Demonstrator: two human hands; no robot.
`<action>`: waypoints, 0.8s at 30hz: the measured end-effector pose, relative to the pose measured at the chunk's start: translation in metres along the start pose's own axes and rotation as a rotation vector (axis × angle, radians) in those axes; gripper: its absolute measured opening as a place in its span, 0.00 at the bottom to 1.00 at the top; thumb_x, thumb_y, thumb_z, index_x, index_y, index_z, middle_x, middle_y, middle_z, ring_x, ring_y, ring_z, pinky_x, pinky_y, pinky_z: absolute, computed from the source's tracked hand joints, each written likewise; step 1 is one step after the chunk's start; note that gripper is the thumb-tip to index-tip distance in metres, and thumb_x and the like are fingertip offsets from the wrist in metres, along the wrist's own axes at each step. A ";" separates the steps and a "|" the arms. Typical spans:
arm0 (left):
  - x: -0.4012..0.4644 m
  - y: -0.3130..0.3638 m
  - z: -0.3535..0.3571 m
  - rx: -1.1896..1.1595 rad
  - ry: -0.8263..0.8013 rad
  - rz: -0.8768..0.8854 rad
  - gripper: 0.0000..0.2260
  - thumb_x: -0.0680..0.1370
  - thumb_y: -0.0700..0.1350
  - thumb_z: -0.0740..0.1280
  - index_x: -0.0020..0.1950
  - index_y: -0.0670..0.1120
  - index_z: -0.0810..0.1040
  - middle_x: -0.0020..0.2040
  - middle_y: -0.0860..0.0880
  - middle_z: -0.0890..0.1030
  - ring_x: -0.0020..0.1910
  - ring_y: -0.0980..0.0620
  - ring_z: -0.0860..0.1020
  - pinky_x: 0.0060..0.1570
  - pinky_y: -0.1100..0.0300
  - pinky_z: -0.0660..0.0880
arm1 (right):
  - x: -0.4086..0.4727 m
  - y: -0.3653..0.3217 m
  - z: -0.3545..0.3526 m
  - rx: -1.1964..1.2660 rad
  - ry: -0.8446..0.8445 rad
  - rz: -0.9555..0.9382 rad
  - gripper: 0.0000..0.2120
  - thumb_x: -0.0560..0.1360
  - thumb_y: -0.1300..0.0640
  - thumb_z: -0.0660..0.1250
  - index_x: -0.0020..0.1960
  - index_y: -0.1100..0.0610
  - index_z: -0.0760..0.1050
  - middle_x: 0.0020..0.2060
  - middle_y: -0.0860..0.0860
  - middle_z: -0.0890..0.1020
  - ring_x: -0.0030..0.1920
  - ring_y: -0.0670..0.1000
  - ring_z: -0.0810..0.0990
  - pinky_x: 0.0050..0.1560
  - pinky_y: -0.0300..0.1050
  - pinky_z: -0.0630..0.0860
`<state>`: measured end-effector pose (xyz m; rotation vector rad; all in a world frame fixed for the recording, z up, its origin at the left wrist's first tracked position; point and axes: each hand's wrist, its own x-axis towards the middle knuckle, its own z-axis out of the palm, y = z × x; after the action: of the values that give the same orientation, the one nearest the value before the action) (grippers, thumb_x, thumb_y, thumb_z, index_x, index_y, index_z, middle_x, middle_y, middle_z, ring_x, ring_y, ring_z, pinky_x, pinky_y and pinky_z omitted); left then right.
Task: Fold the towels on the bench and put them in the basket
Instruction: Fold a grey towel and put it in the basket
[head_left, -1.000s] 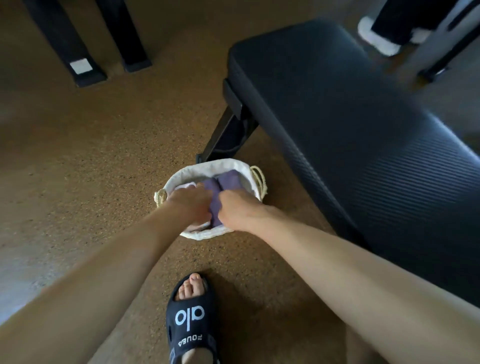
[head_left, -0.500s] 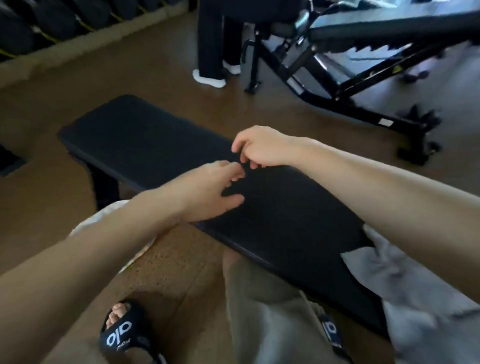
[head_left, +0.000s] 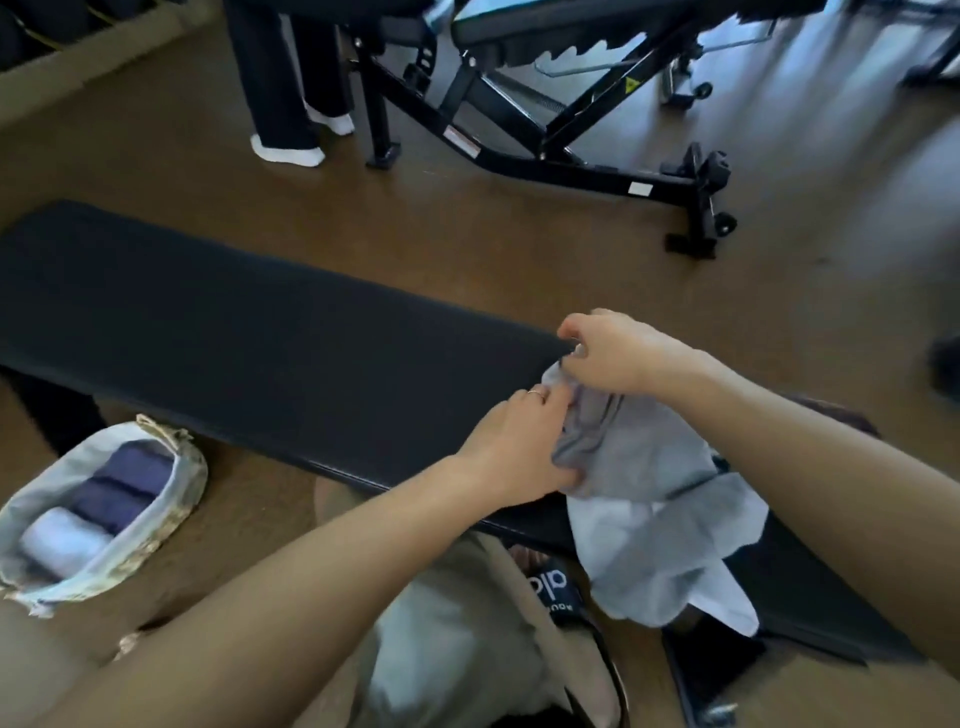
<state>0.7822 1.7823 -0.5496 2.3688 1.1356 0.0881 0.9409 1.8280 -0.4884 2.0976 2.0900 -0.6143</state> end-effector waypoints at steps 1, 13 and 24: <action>0.002 0.001 0.002 -0.022 0.037 0.002 0.31 0.76 0.51 0.71 0.75 0.46 0.62 0.57 0.47 0.76 0.54 0.44 0.76 0.51 0.47 0.77 | -0.004 0.004 0.002 0.007 0.013 0.004 0.22 0.81 0.49 0.62 0.74 0.50 0.69 0.67 0.54 0.74 0.66 0.58 0.74 0.58 0.48 0.70; 0.005 -0.013 -0.076 -0.978 0.344 -0.429 0.11 0.82 0.46 0.59 0.46 0.47 0.79 0.44 0.47 0.80 0.46 0.47 0.78 0.46 0.53 0.73 | -0.032 0.005 0.009 0.460 0.353 -0.124 0.26 0.77 0.36 0.65 0.71 0.46 0.70 0.61 0.45 0.75 0.62 0.47 0.73 0.55 0.43 0.67; -0.008 -0.035 -0.131 -1.531 0.631 -0.626 0.07 0.84 0.46 0.62 0.49 0.45 0.76 0.43 0.47 0.81 0.43 0.51 0.81 0.44 0.56 0.81 | -0.025 -0.007 0.033 0.243 0.438 -0.117 0.10 0.75 0.61 0.62 0.53 0.51 0.75 0.46 0.47 0.78 0.47 0.55 0.78 0.45 0.53 0.76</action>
<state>0.7170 1.8491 -0.4508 0.5909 1.2592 1.0760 0.9286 1.7931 -0.5077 2.4385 2.4928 -0.4737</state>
